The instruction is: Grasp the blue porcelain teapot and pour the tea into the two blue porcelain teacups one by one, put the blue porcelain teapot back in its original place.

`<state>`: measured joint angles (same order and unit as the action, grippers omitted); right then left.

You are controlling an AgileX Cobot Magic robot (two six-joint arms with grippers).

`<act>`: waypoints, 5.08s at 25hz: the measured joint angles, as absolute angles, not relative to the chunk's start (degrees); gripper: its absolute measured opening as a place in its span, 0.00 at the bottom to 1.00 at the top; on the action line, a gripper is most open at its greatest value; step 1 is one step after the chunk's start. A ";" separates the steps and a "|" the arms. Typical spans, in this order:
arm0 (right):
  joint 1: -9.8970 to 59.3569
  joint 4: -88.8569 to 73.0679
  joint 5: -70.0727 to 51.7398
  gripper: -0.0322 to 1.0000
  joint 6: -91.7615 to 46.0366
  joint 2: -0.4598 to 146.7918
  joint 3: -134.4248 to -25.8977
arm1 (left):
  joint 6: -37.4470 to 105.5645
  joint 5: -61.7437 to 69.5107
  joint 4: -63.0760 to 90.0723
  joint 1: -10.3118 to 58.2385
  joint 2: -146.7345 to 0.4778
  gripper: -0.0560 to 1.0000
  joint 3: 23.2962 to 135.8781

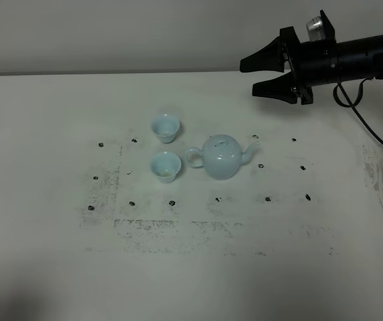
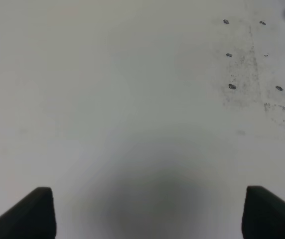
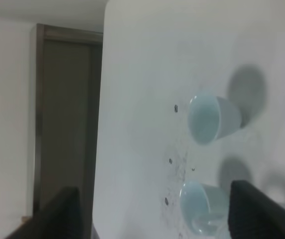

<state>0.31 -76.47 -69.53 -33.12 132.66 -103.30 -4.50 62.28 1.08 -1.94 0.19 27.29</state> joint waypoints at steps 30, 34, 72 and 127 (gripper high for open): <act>20.02 -21.30 -69.81 0.60 -7.29 124.46 -119.83 | -4.50 62.28 1.08 -1.94 0.19 0.74 27.29; 20.10 -20.47 -69.97 0.60 -7.62 114.84 -108.96 | -4.50 62.28 1.08 -1.94 0.19 0.74 27.29; 30.99 -17.52 -58.62 0.60 13.57 137.70 -123.28 | -4.50 62.33 1.08 -1.94 0.19 0.74 27.29; 29.91 -19.04 -69.88 0.60 8.97 139.05 -130.26 | -4.50 62.33 1.08 -1.94 0.19 0.74 27.29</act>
